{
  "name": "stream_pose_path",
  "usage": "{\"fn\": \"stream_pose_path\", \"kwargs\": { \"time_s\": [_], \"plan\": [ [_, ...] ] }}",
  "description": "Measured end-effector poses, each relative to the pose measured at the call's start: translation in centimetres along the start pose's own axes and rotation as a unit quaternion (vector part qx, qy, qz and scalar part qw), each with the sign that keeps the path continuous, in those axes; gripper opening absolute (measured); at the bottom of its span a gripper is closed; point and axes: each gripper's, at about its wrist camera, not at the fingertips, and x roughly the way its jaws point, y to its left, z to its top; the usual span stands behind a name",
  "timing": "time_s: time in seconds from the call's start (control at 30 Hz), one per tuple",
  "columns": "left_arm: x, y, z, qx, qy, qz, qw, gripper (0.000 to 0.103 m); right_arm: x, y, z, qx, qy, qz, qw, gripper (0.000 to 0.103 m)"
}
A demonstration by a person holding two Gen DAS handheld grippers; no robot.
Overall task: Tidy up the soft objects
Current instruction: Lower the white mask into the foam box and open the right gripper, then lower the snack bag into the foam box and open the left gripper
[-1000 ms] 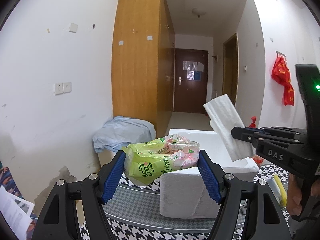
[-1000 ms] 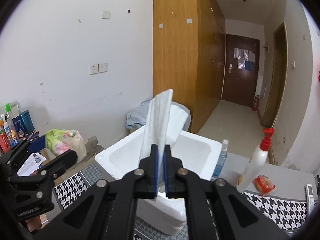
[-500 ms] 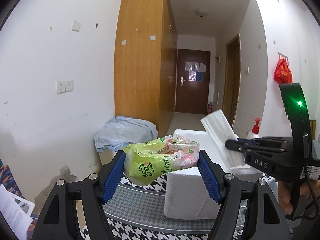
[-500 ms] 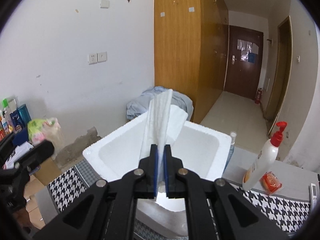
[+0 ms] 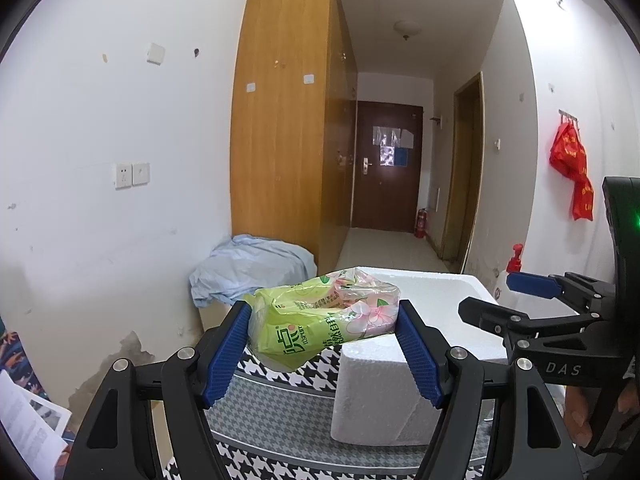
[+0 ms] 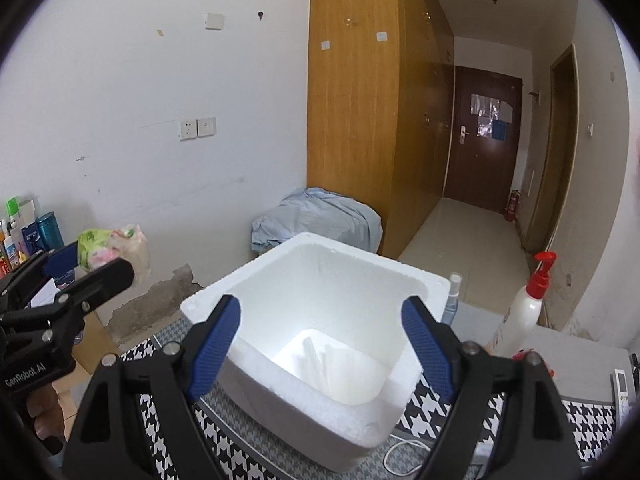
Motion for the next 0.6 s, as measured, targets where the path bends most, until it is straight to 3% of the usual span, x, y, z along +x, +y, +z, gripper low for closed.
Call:
{"fn": "stream_pose_path", "kwargs": {
  "time_s": [0.4,0.5,0.6],
  "plan": [
    [0.8,-0.8,0.2,0.009,0.004,-0.011,0.9999,0.074,-1.1,-0.6,-0.4,0.015,-0.011,0.001,1.000,0.087],
    [1.1,-1.0,0.2,0.010,0.005,-0.015,0.9998,0.074,-1.4,-0.9,-0.6,0.022,-0.015,0.005,1.000,0.095],
    [1.5,-1.4,0.3,0.013,0.008,-0.021,0.9997,0.074,-1.8,-1.2,-0.6,0.026,-0.017,0.000,1.000,0.095]
  ]
}}
